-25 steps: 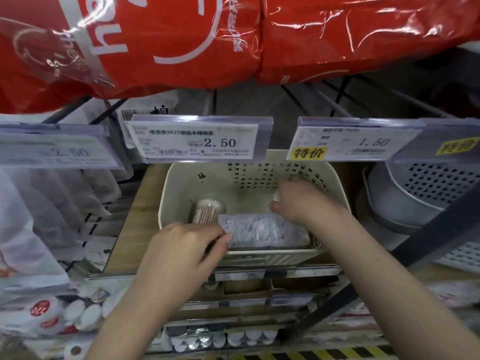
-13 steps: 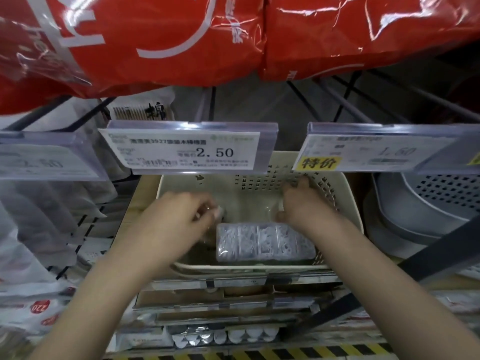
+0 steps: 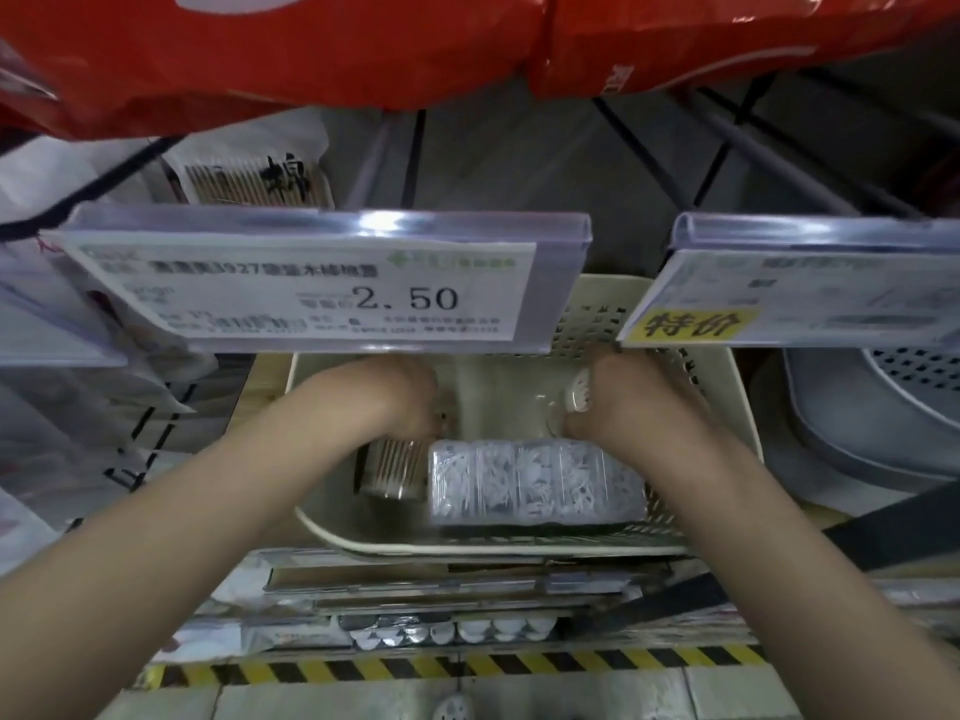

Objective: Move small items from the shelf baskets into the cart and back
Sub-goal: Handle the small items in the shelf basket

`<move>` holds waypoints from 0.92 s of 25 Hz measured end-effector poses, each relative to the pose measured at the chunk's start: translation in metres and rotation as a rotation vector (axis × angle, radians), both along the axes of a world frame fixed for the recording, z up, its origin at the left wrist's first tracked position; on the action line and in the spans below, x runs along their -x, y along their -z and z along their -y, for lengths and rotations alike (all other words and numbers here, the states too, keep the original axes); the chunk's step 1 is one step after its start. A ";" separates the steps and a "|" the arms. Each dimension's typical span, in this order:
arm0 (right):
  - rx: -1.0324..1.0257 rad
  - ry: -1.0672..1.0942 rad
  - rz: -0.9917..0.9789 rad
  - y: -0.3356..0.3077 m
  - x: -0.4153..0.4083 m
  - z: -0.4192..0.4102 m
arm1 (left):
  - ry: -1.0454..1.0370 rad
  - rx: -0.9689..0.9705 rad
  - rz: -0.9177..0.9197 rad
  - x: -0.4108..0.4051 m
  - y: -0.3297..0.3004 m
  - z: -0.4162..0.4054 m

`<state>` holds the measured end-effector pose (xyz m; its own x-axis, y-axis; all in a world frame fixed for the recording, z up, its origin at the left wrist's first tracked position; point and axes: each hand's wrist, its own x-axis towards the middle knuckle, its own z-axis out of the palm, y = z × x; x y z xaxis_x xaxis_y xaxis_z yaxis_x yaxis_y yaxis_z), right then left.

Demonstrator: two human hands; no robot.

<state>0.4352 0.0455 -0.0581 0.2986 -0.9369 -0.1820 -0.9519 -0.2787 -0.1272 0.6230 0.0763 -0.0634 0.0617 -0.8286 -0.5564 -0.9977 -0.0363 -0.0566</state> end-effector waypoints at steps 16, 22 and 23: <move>0.286 -0.089 0.195 -0.028 0.025 -0.023 | -0.072 0.278 -0.162 -0.018 -0.011 -0.023; 0.304 -0.109 0.240 -0.027 0.031 -0.023 | -0.049 0.596 -0.256 -0.019 -0.018 -0.038; 0.305 -0.114 0.267 -0.028 0.031 -0.023 | -0.046 0.642 -0.280 -0.020 -0.020 -0.041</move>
